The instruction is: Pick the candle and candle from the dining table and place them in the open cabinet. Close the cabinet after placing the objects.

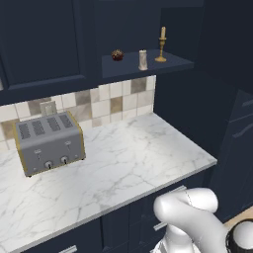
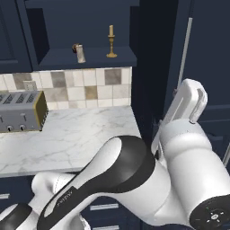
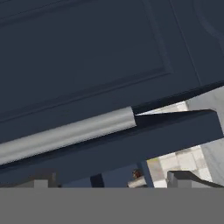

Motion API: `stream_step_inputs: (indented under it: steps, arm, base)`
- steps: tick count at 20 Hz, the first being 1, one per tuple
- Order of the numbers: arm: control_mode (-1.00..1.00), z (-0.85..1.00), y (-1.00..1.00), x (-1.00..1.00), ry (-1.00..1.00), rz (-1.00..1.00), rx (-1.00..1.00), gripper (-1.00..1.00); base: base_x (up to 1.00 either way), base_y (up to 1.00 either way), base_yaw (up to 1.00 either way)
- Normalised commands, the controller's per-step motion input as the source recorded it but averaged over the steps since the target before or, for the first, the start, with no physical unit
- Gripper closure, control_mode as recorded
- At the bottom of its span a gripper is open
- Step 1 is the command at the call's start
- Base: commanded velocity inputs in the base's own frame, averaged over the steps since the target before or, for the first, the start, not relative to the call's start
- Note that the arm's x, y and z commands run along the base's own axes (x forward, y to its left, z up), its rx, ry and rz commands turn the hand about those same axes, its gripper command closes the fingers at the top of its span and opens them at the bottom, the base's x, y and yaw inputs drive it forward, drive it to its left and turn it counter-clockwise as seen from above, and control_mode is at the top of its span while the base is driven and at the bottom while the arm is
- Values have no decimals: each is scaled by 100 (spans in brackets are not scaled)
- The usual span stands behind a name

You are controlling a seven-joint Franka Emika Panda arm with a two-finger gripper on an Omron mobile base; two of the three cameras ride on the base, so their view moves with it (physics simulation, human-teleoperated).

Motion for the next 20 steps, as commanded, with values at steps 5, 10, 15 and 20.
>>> stream_step_inputs:
  steps: [5, 10, 15, 20]
  arm:
    - [-100, 0, -28, 8, 0, 4, 4, -100]
    - [-100, -4, -14, 40, 0, 6, 3, -100]
    - [-100, -1, -11, 22, 0, 15, 4, -100]
    - [-100, 0, 0, 1, 0, 16, 1, -100]
  base:
    - [0, 0, 0]
    - [0, 0, 0]
    - [0, 0, 0]
    - [0, 0, 0]
